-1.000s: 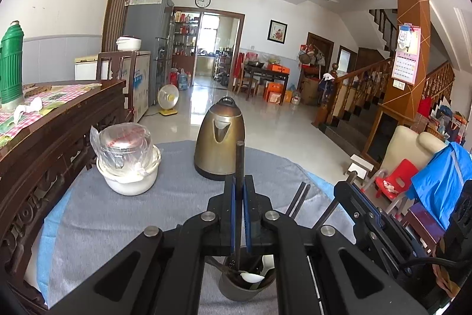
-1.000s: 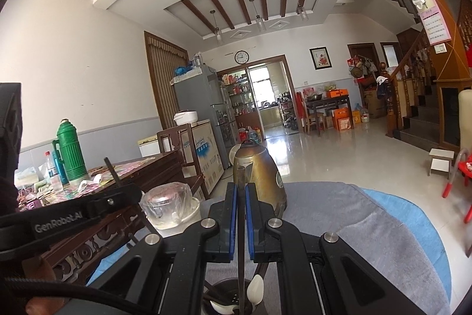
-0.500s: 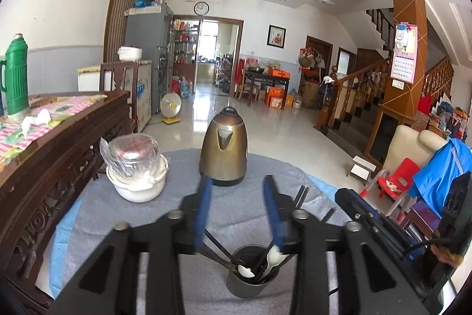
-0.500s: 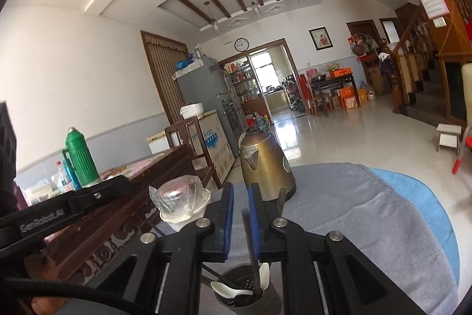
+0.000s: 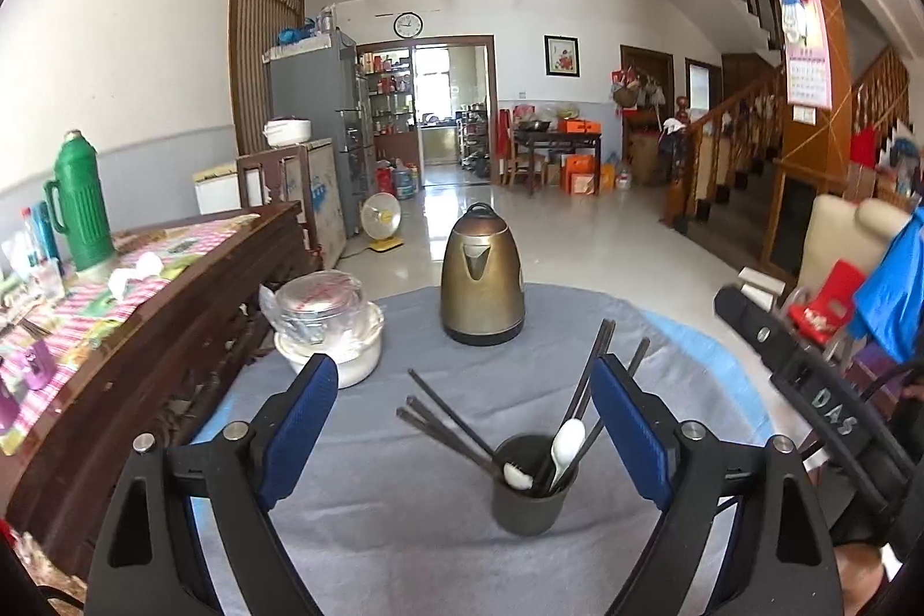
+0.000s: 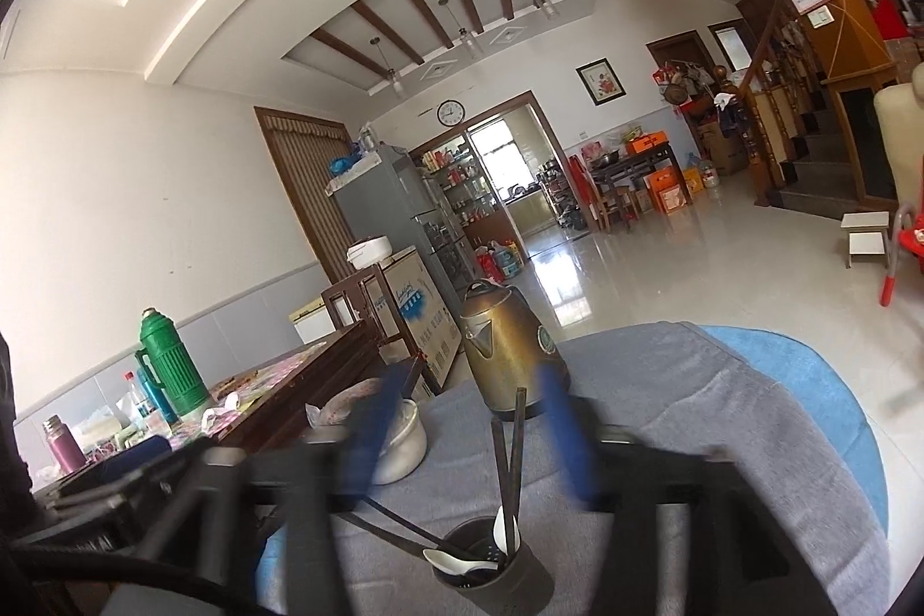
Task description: Organize utensils
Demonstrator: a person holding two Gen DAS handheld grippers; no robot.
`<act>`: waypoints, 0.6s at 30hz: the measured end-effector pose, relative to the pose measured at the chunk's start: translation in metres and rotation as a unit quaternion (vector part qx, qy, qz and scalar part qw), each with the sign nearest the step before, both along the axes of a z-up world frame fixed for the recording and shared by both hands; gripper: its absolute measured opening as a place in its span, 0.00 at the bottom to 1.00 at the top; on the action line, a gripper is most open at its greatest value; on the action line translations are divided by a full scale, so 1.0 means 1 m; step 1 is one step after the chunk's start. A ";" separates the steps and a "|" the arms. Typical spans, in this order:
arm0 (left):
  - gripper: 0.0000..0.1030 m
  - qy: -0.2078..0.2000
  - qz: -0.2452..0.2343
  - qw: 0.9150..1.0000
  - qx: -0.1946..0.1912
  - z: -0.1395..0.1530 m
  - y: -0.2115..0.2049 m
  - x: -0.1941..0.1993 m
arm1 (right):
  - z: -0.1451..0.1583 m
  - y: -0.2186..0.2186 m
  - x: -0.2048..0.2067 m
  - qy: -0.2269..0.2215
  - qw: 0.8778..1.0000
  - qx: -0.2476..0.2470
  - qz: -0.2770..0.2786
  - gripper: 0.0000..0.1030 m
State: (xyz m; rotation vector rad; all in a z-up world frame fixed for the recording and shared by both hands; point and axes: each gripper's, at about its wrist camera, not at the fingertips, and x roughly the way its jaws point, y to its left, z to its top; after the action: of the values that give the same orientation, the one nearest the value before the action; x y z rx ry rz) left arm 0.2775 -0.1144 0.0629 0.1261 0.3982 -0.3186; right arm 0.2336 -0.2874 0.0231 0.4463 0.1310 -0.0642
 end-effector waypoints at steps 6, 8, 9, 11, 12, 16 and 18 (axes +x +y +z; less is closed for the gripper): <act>0.92 -0.026 0.019 0.999 0.016 0.008 0.004 -0.026 | 0.013 0.006 -0.021 -0.016 1.000 -0.015 -0.009 0.65; 0.94 -0.037 0.027 0.999 0.019 0.013 0.006 -0.035 | 0.018 0.008 -0.028 -0.021 0.999 -0.022 -0.014 0.64; 0.95 -0.040 0.029 0.999 0.019 0.014 0.007 -0.038 | 0.021 0.010 -0.032 -0.022 0.999 -0.027 -0.016 0.64; 0.95 -0.049 0.034 0.998 0.020 0.018 0.010 -0.046 | 0.025 0.011 -0.039 -0.026 0.999 -0.031 -0.018 0.64; 0.95 -0.050 0.036 0.998 0.021 0.019 0.010 -0.047 | 0.026 0.013 -0.042 -0.026 0.999 -0.034 -0.019 0.64; 0.96 -0.059 0.043 0.997 0.023 0.022 0.014 -0.057 | 0.030 0.019 -0.055 -0.025 0.998 -0.049 -0.025 0.64; 0.96 -0.060 0.048 0.997 0.023 0.022 0.016 -0.060 | 0.030 0.022 -0.062 -0.022 0.998 -0.055 -0.026 0.64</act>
State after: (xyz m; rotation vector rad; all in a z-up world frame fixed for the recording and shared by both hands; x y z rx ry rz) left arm 0.2173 -0.0984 0.0847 0.1689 0.2921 -0.2063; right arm 0.1716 -0.2657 0.0535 0.3401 0.0719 -0.1118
